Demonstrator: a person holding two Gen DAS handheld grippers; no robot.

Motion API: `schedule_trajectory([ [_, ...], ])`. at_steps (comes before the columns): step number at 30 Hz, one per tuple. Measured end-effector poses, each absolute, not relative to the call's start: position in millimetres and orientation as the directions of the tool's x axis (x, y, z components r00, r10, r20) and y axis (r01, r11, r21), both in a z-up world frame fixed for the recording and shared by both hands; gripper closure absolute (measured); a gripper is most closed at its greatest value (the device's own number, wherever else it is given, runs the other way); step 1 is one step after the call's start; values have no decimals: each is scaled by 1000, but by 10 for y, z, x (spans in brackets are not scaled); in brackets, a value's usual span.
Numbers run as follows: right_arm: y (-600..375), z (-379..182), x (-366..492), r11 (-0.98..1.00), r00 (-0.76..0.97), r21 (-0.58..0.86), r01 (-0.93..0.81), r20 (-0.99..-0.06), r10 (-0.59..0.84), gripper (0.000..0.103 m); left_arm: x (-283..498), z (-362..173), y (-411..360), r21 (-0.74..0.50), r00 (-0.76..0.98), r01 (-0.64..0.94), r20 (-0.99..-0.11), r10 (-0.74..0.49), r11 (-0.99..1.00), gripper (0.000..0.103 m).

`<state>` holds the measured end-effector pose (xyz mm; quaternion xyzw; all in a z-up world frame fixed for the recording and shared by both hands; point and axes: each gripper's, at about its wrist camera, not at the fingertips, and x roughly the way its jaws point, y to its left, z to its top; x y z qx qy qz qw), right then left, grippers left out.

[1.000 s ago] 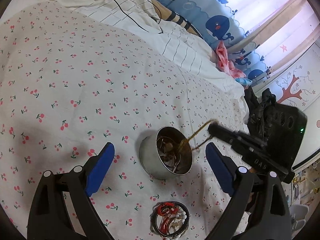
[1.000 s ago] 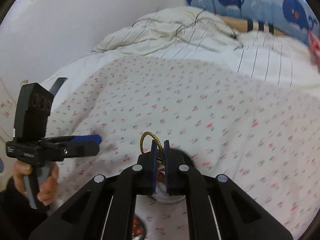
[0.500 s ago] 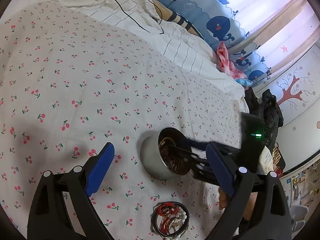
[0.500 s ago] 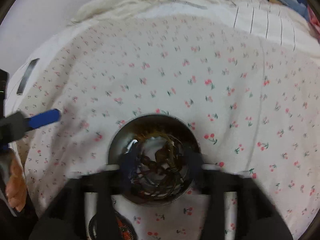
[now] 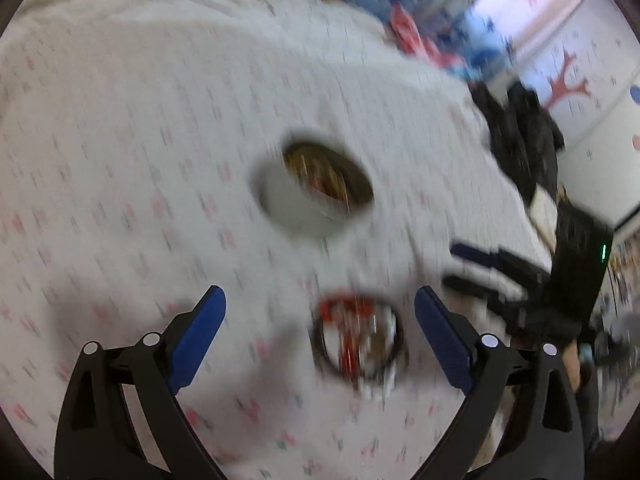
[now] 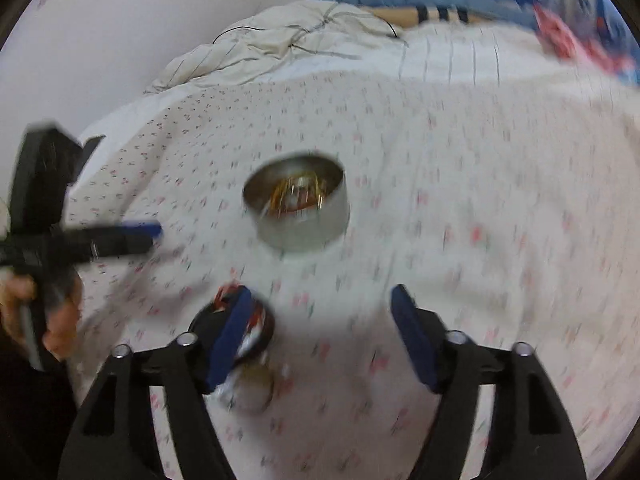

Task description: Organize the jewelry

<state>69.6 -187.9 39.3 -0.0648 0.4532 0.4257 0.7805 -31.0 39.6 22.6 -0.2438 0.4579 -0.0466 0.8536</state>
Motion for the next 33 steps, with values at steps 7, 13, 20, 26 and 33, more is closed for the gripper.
schedule_trajectory([
  [7,-1836,301,620,588,151,331,-738,-768,622,62,-446,92,143,-397,553,-98,-784,-282,912,12],
  [13,-1821,182,636,580,91,393,-714,-769,633,61,-378,-21,44,-446,527,-87,-779,-339,891,12],
  [20,-1830,178,636,578,82,408,-706,-764,640,54,-360,-266,100,-601,487,-122,-729,-480,790,66],
  [26,-1829,167,634,575,77,412,-706,-763,642,53,-392,-306,180,-625,519,-166,-713,-471,763,88],
  [33,-1850,162,654,584,82,414,-698,-764,640,53,-446,-1,362,-614,625,-151,-667,-407,775,94],
])
